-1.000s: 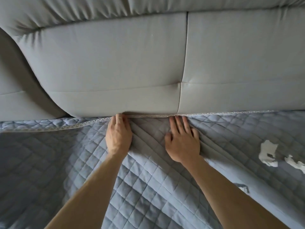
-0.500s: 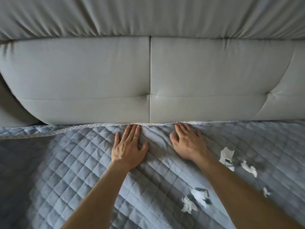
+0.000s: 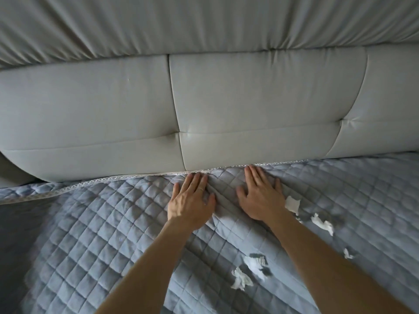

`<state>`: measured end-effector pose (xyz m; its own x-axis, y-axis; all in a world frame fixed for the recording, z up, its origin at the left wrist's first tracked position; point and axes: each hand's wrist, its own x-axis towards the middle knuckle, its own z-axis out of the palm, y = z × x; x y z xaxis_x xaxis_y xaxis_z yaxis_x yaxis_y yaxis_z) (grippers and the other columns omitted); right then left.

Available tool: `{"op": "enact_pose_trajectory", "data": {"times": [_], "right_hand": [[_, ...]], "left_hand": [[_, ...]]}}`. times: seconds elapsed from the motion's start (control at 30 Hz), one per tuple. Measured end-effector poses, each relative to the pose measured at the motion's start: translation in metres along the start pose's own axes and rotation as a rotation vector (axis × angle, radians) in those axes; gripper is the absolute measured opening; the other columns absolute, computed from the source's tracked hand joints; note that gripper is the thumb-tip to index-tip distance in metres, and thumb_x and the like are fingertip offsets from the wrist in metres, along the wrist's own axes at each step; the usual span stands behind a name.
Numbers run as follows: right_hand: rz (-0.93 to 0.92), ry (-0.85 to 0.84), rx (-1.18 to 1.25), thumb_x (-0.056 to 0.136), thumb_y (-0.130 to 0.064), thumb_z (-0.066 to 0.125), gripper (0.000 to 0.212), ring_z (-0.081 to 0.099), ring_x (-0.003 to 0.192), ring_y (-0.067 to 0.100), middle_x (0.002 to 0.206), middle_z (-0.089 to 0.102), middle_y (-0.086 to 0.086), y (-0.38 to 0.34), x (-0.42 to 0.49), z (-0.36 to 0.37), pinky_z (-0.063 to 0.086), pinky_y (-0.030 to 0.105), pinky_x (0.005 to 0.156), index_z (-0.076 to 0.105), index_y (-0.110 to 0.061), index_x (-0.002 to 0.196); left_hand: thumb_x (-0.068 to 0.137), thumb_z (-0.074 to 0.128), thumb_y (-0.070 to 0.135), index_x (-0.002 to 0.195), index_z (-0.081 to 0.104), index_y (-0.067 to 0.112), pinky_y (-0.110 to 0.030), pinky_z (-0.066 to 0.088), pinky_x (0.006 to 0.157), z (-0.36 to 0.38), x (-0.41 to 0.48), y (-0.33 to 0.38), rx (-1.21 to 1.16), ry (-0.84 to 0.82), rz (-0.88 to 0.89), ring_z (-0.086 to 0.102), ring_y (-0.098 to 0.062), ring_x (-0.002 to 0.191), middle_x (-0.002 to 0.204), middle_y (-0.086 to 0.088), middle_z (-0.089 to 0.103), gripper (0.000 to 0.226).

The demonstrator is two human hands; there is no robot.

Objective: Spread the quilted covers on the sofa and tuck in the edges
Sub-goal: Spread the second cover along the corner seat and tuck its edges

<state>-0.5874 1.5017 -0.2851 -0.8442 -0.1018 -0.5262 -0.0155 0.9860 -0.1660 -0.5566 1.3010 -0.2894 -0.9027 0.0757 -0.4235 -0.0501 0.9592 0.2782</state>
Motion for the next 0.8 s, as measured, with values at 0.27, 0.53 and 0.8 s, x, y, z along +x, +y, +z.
{"op": "enact_pose_trajectory", "data": {"times": [0.27, 0.53, 0.8], "right_hand": [[0.120, -0.032, -0.003, 0.096, -0.041, 0.024, 0.069, -0.003, 0.151, 0.019, 0.165, 0.002, 0.003, -0.025, -0.008, -0.012, 0.006, 0.057, 0.119, 0.006, -0.012, 0.156], [-0.107, 0.012, 0.143, 0.086, -0.053, 0.023, 0.076, 0.025, 0.147, 0.028, 0.157, 0.033, 0.010, -0.145, -0.100, 0.018, 0.029, 0.053, 0.112, 0.036, -0.013, 0.149], [-0.287, -0.055, 0.235, 0.083, -0.059, 0.015, 0.083, 0.024, 0.147, 0.025, 0.159, 0.029, 0.008, -0.319, -0.146, 0.048, 0.028, 0.045, 0.117, 0.032, -0.014, 0.151]], "left_hand": [[0.097, 0.033, 0.050, 0.154, 0.019, 0.033, -0.042, 0.005, 0.122, -0.024, 0.000, 0.000, 0.009, -0.104, 0.008, 0.005, -0.009, 0.149, 0.163, 0.010, 0.012, 0.061], [0.097, 0.045, 0.037, 0.150, 0.029, 0.038, -0.042, 0.006, 0.121, -0.073, -0.112, -0.124, 0.041, 0.033, -0.149, 0.012, -0.015, 0.149, 0.161, 0.005, 0.019, 0.056], [0.099, 0.044, 0.038, 0.151, 0.031, 0.024, -0.051, 0.020, 0.116, -0.144, -0.277, -0.356, 0.031, 0.314, -0.748, 0.025, -0.027, 0.145, 0.159, -0.004, 0.025, 0.055]]}}
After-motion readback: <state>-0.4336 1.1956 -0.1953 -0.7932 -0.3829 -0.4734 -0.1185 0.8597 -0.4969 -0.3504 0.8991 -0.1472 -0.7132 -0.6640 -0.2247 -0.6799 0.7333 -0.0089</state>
